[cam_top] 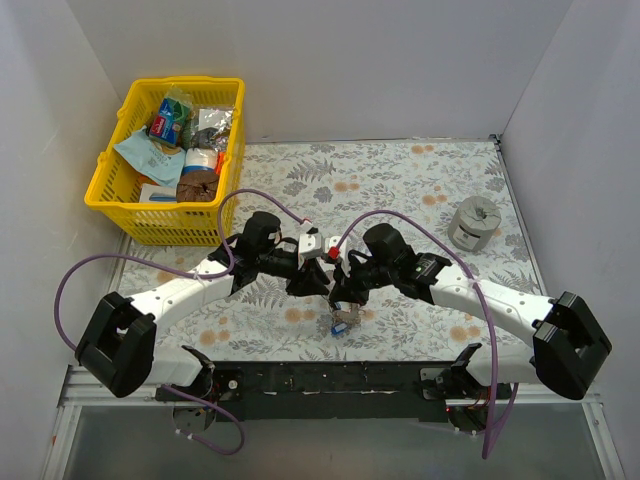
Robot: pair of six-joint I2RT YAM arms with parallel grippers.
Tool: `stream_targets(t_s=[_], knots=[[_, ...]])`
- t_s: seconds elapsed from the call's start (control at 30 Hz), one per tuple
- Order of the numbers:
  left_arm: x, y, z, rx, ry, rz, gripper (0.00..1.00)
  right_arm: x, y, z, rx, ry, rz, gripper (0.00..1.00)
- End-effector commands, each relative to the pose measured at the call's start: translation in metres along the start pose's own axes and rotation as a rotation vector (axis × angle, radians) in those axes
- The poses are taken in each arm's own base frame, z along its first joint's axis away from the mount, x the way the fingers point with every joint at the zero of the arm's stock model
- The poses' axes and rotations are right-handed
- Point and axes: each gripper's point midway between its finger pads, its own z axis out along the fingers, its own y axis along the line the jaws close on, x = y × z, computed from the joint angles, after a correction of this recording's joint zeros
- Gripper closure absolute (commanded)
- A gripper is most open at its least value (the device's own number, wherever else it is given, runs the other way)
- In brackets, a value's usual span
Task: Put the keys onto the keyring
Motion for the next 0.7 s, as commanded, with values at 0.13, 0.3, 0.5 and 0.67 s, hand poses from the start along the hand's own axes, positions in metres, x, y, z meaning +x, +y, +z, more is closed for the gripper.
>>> stream_targets(t_s=[0.13, 0.3, 0.5, 0.67], knots=[[-0.003, -0.014, -0.003, 0.036, -0.015, 0.024, 0.71, -0.023, -0.002, -0.006, 0.021, -0.091, -0.066, 0.99], [-0.010, -0.010, -0.008, -0.034, -0.058, 0.038, 0.71, -0.024, 0.000, -0.006, 0.015, -0.102, -0.070, 0.99], [-0.017, -0.011, -0.011, -0.053, -0.101, 0.070, 0.66, -0.024, 0.001, -0.008, 0.015, -0.106, -0.077, 0.99], [-0.020, -0.011, -0.009, -0.032, -0.106, 0.073, 0.66, -0.025, 0.001, -0.009, 0.023, -0.114, -0.081, 0.99]])
